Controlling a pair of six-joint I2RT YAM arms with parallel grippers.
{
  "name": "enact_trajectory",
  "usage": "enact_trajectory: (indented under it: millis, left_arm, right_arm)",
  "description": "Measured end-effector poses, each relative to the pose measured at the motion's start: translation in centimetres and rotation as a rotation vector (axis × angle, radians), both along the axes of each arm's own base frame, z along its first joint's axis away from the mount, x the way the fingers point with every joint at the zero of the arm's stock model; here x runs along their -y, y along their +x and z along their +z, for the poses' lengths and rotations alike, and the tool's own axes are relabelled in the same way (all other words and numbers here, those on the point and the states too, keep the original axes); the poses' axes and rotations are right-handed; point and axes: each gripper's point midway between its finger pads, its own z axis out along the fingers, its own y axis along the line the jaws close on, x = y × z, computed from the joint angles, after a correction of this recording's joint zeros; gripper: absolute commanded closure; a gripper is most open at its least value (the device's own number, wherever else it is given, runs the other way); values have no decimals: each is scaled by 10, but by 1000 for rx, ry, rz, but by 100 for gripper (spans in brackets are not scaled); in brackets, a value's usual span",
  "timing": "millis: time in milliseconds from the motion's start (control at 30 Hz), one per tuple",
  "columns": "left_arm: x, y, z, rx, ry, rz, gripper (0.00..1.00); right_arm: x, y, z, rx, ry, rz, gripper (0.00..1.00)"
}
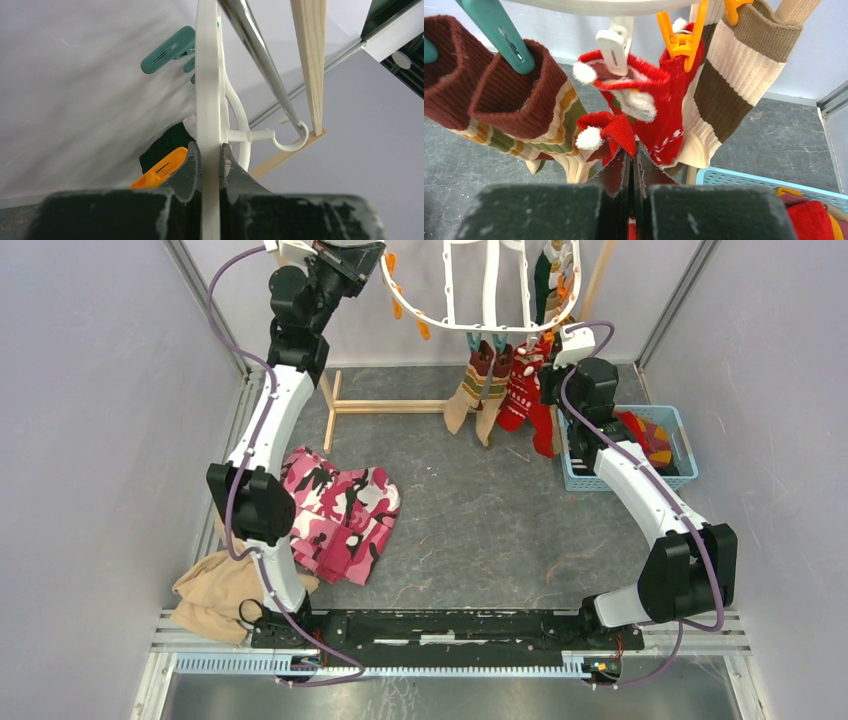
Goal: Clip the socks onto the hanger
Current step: Rotate the hanger at the clothesline.
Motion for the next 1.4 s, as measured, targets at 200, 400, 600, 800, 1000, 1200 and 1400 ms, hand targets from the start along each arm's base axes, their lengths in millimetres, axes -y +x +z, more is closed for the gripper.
enact_trajectory:
  millis: [200, 400, 600, 800, 1000, 1200, 1400]
  left_arm:
    - [-14, -20, -18, -46, -65, 51, 98]
    - [-17, -49, 9, -15, -169, 90, 98]
    - [13, -75, 25, -36, -290, 69, 98]
    - [49, -106, 30, -35, -356, 29, 98]
    - [49, -129, 38, -5, -405, 31, 98]
    - [40, -141, 52, 40, -440, 33, 98]
    - [43, -144, 48, 43, -428, 10, 89]
  right_arm:
    - [-5, 1, 13, 25, 9, 28, 100]
    - [-11, -1, 23, 48, 18, 62, 100]
    - [-11, -7, 38, 83, 11, 75, 100]
    - [-5, -21, 66, 149, 4, 78, 100]
    - [13, -27, 81, 187, -18, 45, 100]
    - [27, -27, 74, 158, -33, 32, 100]
    - [33, -30, 70, 142, -42, 39, 100]
